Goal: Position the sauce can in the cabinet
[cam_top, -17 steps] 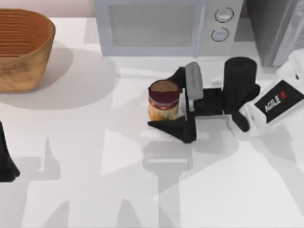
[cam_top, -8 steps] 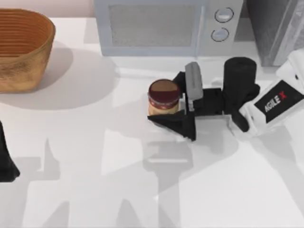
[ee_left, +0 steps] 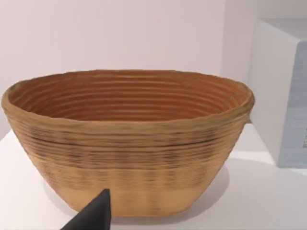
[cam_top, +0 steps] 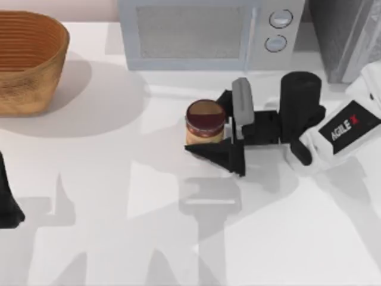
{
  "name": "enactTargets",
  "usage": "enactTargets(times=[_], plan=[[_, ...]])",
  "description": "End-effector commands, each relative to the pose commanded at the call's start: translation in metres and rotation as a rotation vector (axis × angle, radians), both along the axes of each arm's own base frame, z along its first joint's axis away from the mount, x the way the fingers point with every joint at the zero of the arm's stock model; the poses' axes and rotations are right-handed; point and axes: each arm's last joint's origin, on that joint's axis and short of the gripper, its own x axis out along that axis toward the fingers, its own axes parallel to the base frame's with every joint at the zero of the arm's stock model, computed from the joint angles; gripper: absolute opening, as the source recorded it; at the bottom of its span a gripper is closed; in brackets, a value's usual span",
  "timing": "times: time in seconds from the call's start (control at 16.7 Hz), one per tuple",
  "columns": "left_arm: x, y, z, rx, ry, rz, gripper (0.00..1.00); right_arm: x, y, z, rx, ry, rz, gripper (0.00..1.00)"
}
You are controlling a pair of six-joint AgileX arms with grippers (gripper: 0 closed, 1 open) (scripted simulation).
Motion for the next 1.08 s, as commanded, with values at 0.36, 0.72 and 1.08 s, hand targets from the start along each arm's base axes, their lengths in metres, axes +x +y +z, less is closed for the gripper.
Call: enactTargets(times=[0.36, 0.72, 1.08], plan=[[0.0, 0.0, 0.0, 0.0, 0.0, 0.0, 1.0, 0.001, -0.001, 0.002, 0.0, -0.001, -0.003, 0.0], [0.0, 0.0, 0.0, 0.0, 0.0, 0.0, 1.0, 0.008, 0.002, 0.076, 0.003, -0.007, 0.0, 0.0], [0.0, 0.0, 0.0, 0.0, 0.0, 0.0, 1.0, 0.001, -0.001, 0.15, 0.0, 0.0, -0.003, 0.0]])
